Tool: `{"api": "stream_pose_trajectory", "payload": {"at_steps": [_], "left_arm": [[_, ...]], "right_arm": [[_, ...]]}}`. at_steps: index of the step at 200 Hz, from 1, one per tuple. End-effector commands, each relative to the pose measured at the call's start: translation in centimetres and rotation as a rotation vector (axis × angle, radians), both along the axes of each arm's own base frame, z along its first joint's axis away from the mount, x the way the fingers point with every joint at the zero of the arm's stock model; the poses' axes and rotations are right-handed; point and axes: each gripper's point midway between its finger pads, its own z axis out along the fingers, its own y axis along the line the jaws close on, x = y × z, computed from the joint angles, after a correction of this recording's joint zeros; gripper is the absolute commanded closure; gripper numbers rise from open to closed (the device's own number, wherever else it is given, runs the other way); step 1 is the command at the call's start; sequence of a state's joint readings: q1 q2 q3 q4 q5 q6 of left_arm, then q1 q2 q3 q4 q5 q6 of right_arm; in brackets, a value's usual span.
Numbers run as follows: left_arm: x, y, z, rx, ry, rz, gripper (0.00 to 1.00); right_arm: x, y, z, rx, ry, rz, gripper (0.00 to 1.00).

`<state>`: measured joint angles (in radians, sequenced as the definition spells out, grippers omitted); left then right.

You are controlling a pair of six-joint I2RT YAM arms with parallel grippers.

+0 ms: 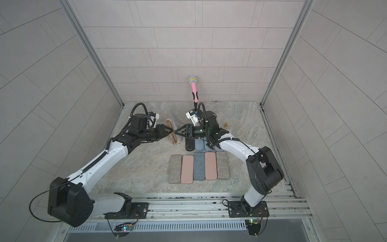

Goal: Close the glasses case
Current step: Adjust the glasses case.

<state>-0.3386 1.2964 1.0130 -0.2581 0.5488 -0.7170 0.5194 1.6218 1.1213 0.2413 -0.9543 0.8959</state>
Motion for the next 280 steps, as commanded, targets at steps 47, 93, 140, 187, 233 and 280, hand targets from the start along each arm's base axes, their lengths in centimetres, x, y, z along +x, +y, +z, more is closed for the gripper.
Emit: {"api": "stream_pose_trajectory", "payload": {"at_steps": [47, 93, 140, 187, 233, 280], "left_arm": [[1.1, -0.5, 1.5, -0.009, -0.033, -0.007, 0.56], [0.7, 0.0, 2.2, 0.015, -0.047, -0.001, 0.50], [0.4, 0.5, 2.4, 0.038, -0.055, 0.006, 0.45], [0.5, 1.4, 2.8, 0.075, -0.086, 0.043, 0.44], [0.3, 2.3, 2.9, 0.099, -0.082, 0.059, 0.42], [0.3, 3.5, 3.1, 0.116, -0.082, 0.084, 0.41]], "right_arm": [[-1.1, 1.7, 0.6, 0.036, -0.014, 0.053, 0.79], [-0.4, 2.1, -0.2, 0.066, 0.020, 0.034, 0.81], [-0.5, 2.0, -0.2, 0.054, 0.013, 0.033, 0.81], [-0.4, 1.9, -0.5, 0.052, 0.010, 0.025, 0.82], [0.1, 2.2, -0.6, 0.117, 0.028, 0.018, 0.82], [1.0, 2.4, -0.8, 0.198, 0.062, 0.011, 0.83]]}}
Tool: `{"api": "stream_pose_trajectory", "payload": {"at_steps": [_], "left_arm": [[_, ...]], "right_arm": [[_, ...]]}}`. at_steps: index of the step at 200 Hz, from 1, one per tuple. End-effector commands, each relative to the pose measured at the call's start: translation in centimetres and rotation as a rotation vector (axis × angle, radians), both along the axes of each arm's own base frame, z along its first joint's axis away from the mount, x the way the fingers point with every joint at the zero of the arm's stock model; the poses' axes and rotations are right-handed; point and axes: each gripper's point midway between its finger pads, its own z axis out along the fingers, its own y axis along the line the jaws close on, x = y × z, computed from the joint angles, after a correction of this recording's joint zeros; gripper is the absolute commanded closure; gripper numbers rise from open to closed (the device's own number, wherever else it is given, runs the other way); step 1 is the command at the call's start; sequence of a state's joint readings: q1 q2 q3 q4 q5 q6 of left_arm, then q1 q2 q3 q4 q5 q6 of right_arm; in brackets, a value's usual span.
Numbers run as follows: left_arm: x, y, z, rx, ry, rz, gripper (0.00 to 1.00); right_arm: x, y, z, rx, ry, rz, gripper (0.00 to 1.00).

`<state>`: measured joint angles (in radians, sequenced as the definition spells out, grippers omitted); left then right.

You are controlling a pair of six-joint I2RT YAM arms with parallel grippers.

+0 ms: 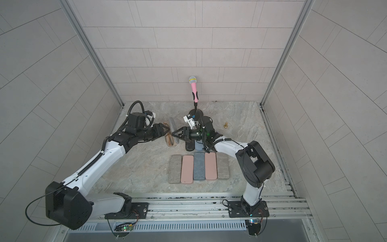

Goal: Close the glasses case
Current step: Adjust the glasses case.

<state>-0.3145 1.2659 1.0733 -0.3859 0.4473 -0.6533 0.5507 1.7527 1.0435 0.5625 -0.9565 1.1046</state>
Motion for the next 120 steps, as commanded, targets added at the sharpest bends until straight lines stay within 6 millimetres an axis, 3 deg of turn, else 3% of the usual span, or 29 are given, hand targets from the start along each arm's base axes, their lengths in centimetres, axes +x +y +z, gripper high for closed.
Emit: {"api": "stream_pose_trajectory", "payload": {"at_steps": [1, 83, 120], "left_arm": [[0.0, 0.9, 2.2, 0.012, -0.058, 0.012, 0.41], [-0.4, 2.1, 0.6, 0.025, -0.026, 0.036, 0.41], [-0.8, 2.1, -0.8, 0.005, -0.007, 0.042, 0.41]], "right_arm": [[0.3, 0.3, 2.5, 0.107, -0.043, 0.009, 0.83], [0.8, 0.6, 1.2, 0.119, -0.006, 0.010, 0.83], [0.2, 0.4, 1.8, 0.091, -0.032, 0.022, 0.83]]}}
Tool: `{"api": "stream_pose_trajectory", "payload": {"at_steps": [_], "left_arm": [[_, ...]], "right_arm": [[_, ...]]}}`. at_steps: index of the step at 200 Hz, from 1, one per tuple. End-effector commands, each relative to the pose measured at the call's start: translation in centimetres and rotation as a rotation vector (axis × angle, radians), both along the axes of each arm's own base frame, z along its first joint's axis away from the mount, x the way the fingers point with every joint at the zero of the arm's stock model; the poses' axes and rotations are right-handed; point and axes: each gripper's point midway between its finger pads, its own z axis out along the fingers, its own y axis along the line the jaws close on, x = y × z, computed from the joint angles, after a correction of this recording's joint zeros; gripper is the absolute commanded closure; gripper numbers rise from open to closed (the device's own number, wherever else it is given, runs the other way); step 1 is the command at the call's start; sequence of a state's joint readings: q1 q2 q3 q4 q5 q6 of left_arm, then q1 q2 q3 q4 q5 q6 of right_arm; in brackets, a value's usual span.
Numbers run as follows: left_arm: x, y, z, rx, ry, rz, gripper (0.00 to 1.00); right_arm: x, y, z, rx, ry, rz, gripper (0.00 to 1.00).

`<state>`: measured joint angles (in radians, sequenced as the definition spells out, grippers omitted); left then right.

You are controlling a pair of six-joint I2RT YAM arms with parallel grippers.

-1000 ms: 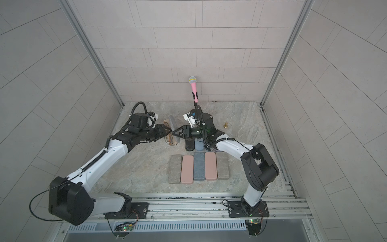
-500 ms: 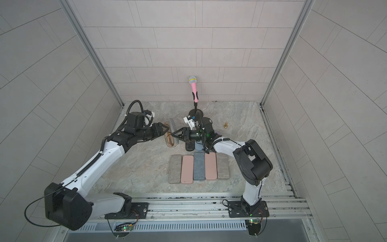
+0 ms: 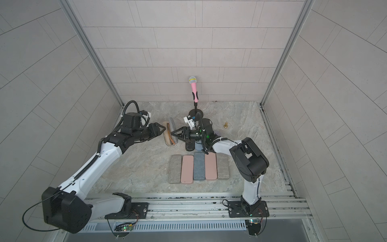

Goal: Close the glasses case
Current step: Adjust the glasses case.

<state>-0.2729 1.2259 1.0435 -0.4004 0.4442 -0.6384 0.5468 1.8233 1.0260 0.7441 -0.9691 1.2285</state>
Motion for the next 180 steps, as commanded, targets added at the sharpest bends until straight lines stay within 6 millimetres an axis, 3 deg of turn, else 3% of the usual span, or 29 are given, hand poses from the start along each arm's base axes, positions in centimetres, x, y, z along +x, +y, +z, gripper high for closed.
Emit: {"api": "stream_pose_trajectory", "payload": {"at_steps": [1, 27, 74, 112, 180], "left_arm": [[-0.5, 0.3, -0.7, -0.009, -0.001, 0.008, 0.41], [-0.7, 0.3, -0.5, -0.029, -0.006, 0.010, 0.41], [-1.1, 0.9, -0.1, 0.003, -0.015, 0.010, 0.40], [-0.6, 0.5, -1.1, -0.005, 0.000, 0.001, 0.57], [-0.4, 0.8, -2.2, 0.023, 0.019, 0.010, 0.57]], "right_arm": [[-0.5, -0.1, 2.3, 0.020, -0.076, 0.025, 0.83], [-0.4, -0.1, 3.9, 0.121, -0.075, 0.035, 0.83], [0.2, 0.5, 3.6, 0.189, -0.030, 0.039, 0.83], [-0.1, 0.8, 3.8, 0.196, -0.029, 0.047, 0.83], [-0.6, 1.4, 5.4, 0.246, -0.037, 0.066, 0.83]]}}
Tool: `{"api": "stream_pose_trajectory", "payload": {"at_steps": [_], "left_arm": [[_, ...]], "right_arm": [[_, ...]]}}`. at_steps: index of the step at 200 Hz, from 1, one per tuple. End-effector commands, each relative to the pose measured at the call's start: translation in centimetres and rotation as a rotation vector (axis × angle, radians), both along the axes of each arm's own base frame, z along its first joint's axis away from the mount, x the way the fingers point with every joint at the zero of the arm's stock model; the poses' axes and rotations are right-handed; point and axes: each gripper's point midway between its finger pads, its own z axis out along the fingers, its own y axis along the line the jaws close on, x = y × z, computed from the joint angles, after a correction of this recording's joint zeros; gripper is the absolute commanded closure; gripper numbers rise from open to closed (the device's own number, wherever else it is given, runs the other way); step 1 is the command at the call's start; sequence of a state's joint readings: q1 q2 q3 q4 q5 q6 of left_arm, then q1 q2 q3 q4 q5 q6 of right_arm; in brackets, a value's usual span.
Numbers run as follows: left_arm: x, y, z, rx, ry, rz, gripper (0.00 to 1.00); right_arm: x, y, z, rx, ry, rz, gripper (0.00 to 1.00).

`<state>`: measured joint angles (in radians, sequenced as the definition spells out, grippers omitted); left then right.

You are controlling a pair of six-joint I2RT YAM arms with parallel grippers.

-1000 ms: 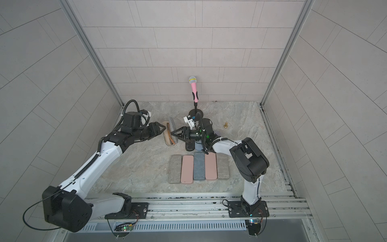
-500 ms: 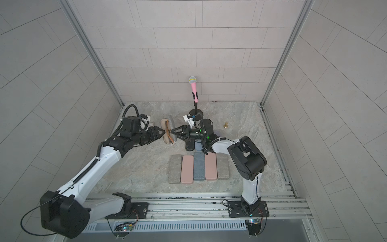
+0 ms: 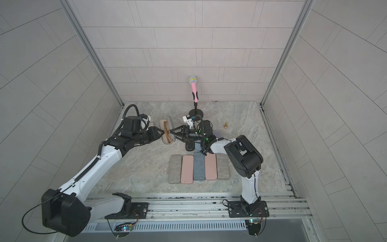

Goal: Close the glasses case
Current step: Adjust the glasses case.

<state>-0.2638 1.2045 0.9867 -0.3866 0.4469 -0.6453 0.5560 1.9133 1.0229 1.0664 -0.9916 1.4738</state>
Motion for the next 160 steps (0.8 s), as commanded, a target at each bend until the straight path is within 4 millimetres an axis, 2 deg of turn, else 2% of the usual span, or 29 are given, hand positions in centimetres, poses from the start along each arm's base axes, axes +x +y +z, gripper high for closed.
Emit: {"api": "stream_pose_trajectory", "payload": {"at_steps": [1, 28, 67, 123, 137, 160], "left_arm": [[0.3, 0.3, -0.7, 0.022, -0.007, -0.002, 0.57], [0.4, 0.2, -0.9, 0.018, -0.005, -0.005, 0.61], [0.4, 0.0, -0.8, 0.010, -0.003, -0.014, 0.84], [0.4, 0.3, -0.1, 0.030, -0.012, -0.007, 0.96], [0.4, 0.6, 0.0, 0.044, -0.008, 0.004, 0.98], [0.3, 1.1, 0.3, 0.087, 0.003, 0.010, 0.99]], "right_arm": [[-0.8, 0.5, 3.8, 0.091, -0.085, 0.029, 0.83], [-0.9, 0.6, 4.0, 0.101, -0.083, 0.031, 0.83], [-0.8, 0.7, 4.1, 0.104, -0.083, 0.031, 0.82], [-0.8, 1.2, 3.0, 0.088, -0.069, 0.040, 0.81], [-0.8, 1.3, 2.8, 0.078, -0.068, 0.039, 0.77], [-0.8, 1.4, 1.7, 0.031, -0.061, 0.036, 0.64]]}}
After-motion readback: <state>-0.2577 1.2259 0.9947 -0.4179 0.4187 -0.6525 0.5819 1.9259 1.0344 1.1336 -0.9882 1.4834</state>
